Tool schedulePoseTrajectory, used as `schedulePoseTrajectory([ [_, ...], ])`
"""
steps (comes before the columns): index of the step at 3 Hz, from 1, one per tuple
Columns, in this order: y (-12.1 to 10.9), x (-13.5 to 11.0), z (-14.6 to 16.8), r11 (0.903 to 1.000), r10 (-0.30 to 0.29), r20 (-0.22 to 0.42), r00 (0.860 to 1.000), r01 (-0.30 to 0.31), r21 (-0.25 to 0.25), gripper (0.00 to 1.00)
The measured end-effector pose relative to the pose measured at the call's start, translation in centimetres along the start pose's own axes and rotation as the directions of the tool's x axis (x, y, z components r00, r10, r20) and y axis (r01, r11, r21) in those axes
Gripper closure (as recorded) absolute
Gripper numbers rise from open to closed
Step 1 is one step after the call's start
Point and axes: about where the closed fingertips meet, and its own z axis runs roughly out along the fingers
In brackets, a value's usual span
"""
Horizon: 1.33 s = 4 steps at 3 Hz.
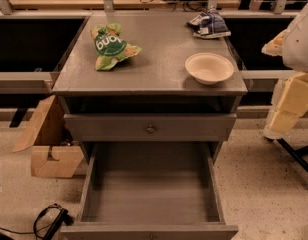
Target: Place green rice chip bag into middle drawer
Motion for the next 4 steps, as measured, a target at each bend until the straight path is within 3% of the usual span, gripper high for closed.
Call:
schedulePoseTrajectory([
  [1,0.0,0.0,0.0,1.0000,0.000,0.000,1.000,0.000,0.000,0.00],
  [2,-4.6,-2.0,2.4,0.9972,0.033,0.104,0.994,-0.040,0.063,0.00],
  [3,-10.8,-4.8,4.6,0.9862,0.100,0.230,0.968,-0.127,0.106,0.00],
  [4,-16.5,-8.4,6.5,0.9744,0.135,0.312,0.941,-0.183,0.131,0.00],
])
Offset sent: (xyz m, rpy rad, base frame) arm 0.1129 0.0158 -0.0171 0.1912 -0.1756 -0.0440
